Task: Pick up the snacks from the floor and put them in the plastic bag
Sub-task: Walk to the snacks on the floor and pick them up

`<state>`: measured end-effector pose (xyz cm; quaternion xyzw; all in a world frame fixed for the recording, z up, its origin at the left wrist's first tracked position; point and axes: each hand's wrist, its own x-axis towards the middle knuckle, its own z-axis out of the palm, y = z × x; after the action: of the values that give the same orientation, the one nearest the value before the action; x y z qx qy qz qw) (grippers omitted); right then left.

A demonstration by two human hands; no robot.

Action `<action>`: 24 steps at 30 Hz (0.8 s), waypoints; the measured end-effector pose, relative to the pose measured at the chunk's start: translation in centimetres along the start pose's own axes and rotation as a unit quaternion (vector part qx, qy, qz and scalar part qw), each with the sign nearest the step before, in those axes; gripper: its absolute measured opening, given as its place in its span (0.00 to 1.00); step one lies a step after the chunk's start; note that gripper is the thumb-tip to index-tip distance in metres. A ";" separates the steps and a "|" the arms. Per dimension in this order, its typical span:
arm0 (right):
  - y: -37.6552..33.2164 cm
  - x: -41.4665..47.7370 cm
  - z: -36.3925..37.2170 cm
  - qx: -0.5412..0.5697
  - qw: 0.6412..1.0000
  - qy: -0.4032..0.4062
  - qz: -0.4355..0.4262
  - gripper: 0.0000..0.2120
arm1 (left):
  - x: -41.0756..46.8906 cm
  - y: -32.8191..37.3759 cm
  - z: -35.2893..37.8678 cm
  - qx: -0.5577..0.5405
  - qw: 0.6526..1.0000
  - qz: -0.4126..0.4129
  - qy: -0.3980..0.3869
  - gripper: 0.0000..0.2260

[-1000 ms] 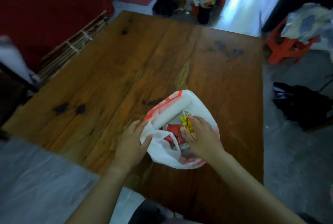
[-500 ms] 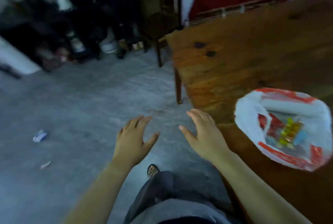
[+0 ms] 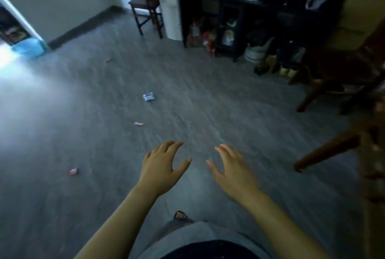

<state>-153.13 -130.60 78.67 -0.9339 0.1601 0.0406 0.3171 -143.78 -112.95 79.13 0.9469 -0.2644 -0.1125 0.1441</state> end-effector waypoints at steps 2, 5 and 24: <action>-3.9 4.3 1.4 -0.010 0.999 -0.015 -0.046 0.29 | 1.2 -4.3 -2.3 0.004 0.999 -0.035 0.030 0.36; -9.2 9.4 3.2 -0.029 0.994 -0.046 -0.099 0.29 | 1.8 -10.0 -4.6 -0.001 0.993 -0.094 0.065 0.35; -19.3 41.0 8.6 -0.067 0.963 -0.175 -0.193 0.27 | 22.1 -26.0 -9.0 -0.068 0.954 -0.281 0.075 0.33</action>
<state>-107.84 -122.14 75.74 -0.9445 -0.0842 0.1522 0.2787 -110.56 -101.57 75.89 0.9766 0.0323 -0.0947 0.1905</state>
